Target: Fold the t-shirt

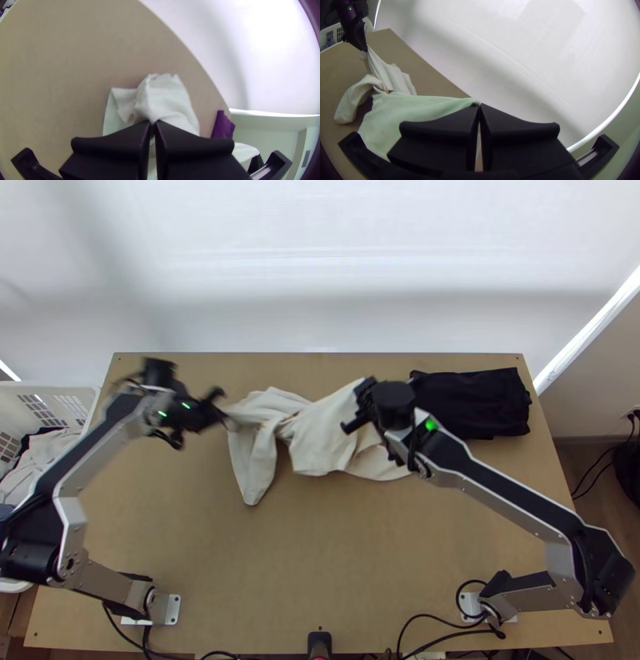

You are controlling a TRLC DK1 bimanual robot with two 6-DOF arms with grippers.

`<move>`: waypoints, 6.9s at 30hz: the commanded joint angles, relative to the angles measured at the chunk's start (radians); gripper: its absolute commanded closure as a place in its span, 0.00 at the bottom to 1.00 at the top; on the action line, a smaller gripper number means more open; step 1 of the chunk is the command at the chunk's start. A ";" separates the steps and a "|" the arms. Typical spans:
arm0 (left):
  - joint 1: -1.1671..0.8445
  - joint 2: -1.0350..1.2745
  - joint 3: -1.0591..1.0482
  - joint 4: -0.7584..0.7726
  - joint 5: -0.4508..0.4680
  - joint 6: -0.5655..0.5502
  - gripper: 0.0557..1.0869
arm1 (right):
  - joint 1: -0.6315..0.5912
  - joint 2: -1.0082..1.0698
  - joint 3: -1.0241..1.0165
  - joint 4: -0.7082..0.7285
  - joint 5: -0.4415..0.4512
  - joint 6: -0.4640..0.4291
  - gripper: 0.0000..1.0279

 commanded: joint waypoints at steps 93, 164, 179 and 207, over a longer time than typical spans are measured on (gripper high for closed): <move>-0.435 0.024 -0.192 0.069 -0.083 -0.275 0.05 | -0.097 -0.155 0.181 -0.190 0.046 0.123 0.97; -0.154 0.018 0.248 -0.076 -0.201 -0.136 0.97 | -0.235 -0.139 0.203 -0.144 0.044 0.109 0.97; 0.114 -0.266 0.491 -0.092 -0.252 -0.037 0.97 | -0.350 -0.290 0.304 -0.141 0.046 0.111 0.97; 0.208 -1.002 0.319 0.040 -0.433 0.288 0.97 | -0.235 -0.883 0.500 -0.402 0.037 0.061 0.97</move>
